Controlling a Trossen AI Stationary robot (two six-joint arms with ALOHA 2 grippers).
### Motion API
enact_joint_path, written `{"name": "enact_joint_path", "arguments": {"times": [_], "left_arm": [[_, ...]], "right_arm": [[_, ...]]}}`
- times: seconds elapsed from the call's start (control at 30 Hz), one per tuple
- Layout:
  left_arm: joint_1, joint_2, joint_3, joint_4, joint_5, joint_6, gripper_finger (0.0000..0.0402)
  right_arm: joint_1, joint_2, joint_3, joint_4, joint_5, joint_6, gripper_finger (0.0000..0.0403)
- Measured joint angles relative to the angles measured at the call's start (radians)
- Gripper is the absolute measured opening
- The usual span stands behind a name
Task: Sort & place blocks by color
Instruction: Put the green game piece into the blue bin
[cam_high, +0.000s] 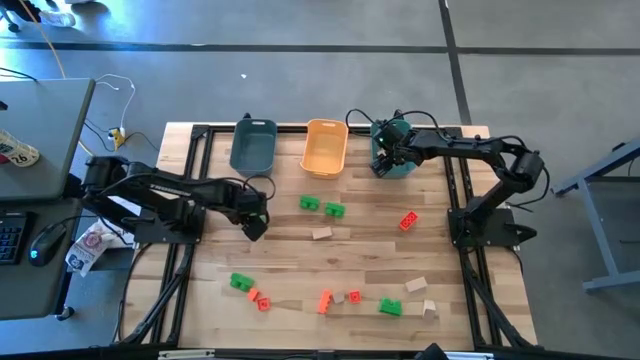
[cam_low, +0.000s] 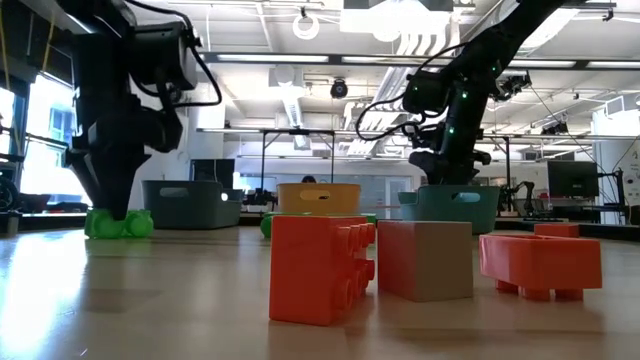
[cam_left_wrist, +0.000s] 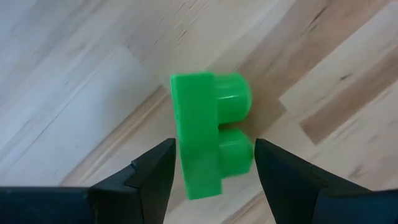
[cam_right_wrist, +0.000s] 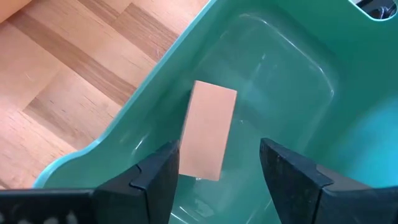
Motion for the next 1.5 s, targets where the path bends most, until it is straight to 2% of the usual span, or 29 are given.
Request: {"name": "enact_joint_path", "arguments": {"times": [0.43, 0.73, 0.97, 1.2, 1.5], "left_arm": [[0.000, 0.105, 0.001, 0.038, -0.006, 0.029, 0.0203], [0.000, 0.103, 0.002, 0.038, 0.006, 0.089, 0.0139], [0.000, 0.101, 0.001, 0.041, 0.006, 0.121, 0.0137], [-0.001, 0.036, -0.002, 0.055, 0.005, 0.135, 0.0137], [0.000, -0.139, -0.002, 0.056, -0.042, 0.140, 0.0137]], "right_arm": [[0.000, -0.001, 0.000, -0.001, -0.007, 0.005, 0.0209], [0.000, -0.001, 0.000, -0.004, 0.009, 0.005, 0.0209], [0.001, -0.001, 0.020, -0.039, 0.021, 0.009, 0.0209], [0.025, -0.001, 0.141, -0.176, 0.026, 0.023, 0.0209], [0.163, -0.002, 0.256, -0.322, 0.012, 0.036, 0.0209]]}}
